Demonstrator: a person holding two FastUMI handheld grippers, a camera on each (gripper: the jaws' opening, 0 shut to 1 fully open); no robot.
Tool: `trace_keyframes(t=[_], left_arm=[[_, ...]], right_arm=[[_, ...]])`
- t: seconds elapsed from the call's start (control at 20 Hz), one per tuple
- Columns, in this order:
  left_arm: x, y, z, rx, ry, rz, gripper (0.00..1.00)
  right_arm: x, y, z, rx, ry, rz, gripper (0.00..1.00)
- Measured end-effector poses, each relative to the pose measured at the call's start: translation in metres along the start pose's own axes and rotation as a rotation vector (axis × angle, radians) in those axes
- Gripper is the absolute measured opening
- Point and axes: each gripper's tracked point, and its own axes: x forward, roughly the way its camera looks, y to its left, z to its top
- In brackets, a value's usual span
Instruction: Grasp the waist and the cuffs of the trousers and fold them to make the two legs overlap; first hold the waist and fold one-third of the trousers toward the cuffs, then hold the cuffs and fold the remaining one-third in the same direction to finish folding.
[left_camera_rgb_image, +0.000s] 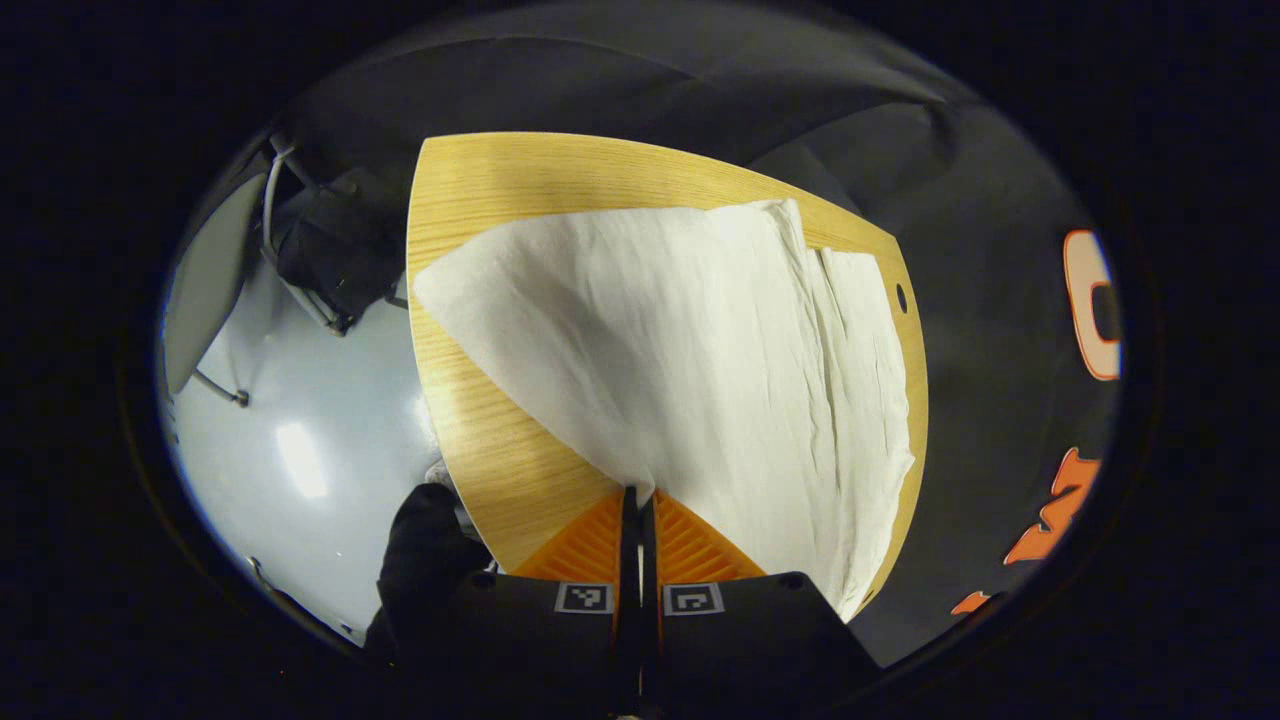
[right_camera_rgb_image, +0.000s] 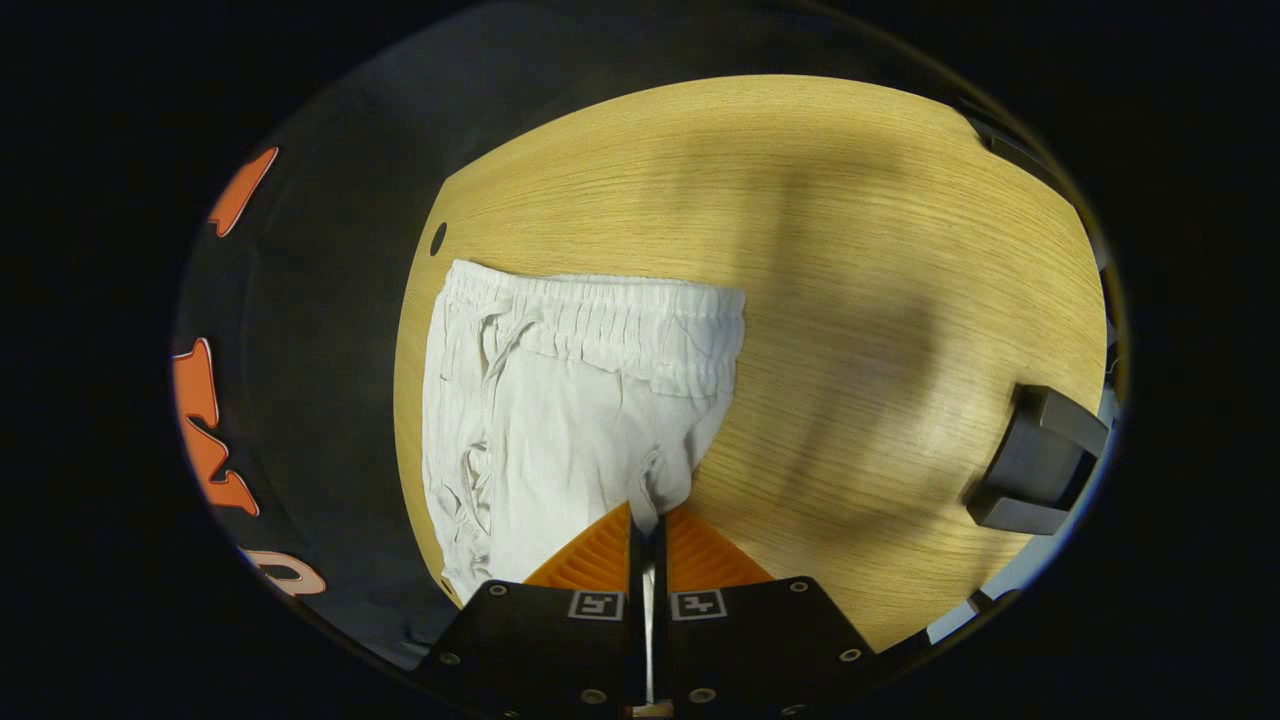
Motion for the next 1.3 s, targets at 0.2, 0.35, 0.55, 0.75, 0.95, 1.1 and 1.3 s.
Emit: trace_keyframes(t=[0.2, 0.35, 0.55, 0.75, 0.95, 1.1, 1.3], left_arm=[[-0.010, -0.018, 0.008, 0.094, 0.037, -0.032, 0.05], [-0.024, -0.049, 0.023, 0.138, 0.036, -0.095, 0.05], [-0.034, -0.100, 0.047, 0.221, 0.042, -0.184, 0.05], [-0.028, -0.159, 0.072, 0.318, 0.051, -0.243, 0.05], [-0.022, -0.221, 0.089, 0.407, 0.056, -0.280, 0.02], [-0.008, -0.265, 0.104, 0.446, 0.041, -0.284, 0.04], [0.031, -0.310, 0.112, 0.479, 0.039, -0.253, 0.05]], right_arm=[[-0.013, 0.007, 0.001, -0.089, -0.013, -0.035, 0.03], [-0.027, 0.027, 0.002, -0.082, -0.022, -0.005, 0.03], [-0.042, 0.059, 0.006, -0.065, -0.051, 0.044, 0.03], [-0.053, 0.103, 0.011, -0.099, -0.076, 0.072, 0.03], [-0.049, 0.143, 0.024, -0.127, -0.106, 0.069, 0.01], [-0.035, 0.175, 0.034, -0.145, -0.092, 0.073, 0.01], [0.001, 0.222, 0.054, -0.176, -0.072, 0.061, 0.01]])
